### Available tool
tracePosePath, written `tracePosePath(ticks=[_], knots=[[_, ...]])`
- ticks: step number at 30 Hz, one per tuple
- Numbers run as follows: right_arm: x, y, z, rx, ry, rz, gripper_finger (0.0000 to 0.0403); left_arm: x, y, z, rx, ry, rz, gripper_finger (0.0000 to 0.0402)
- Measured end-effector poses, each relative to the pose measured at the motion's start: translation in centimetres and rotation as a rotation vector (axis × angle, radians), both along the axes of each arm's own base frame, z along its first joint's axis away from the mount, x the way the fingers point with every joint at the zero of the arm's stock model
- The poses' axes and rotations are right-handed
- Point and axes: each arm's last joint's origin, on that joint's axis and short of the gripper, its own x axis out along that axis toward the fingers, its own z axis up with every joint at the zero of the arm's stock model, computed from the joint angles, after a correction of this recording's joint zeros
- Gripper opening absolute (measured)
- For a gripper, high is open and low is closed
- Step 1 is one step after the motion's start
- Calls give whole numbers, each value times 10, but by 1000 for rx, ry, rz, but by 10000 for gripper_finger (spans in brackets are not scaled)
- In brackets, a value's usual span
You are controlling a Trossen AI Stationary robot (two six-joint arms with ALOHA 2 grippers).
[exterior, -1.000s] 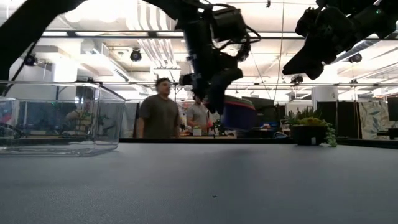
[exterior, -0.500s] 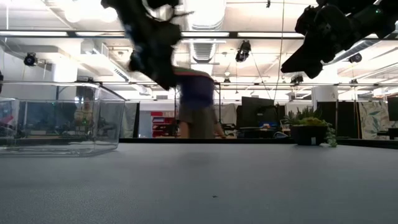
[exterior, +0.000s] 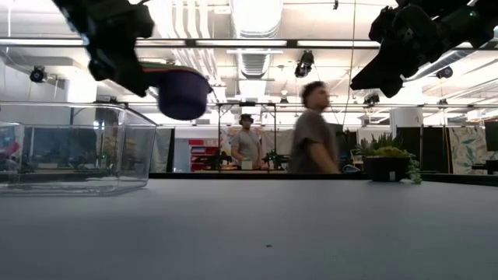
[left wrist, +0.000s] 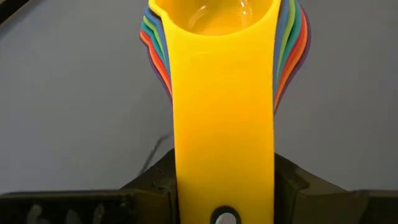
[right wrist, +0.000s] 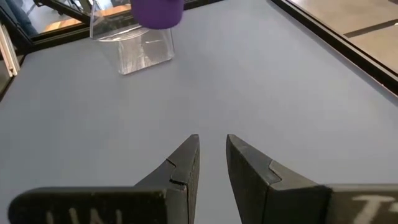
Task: Nest measuring cups in basket
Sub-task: Put the stacked measuring cups into the transparent bin
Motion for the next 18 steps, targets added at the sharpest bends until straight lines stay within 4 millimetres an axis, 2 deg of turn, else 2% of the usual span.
tracePosePath(ticks=[9, 18], knots=[[0, 0, 0, -3, -2, -4, 68, -40, -2, 4, 3, 102, -20, 120], [0, 0, 0, 5, -3, -11, 68, -68, -7, 24, -38, 124, -29, 120]])
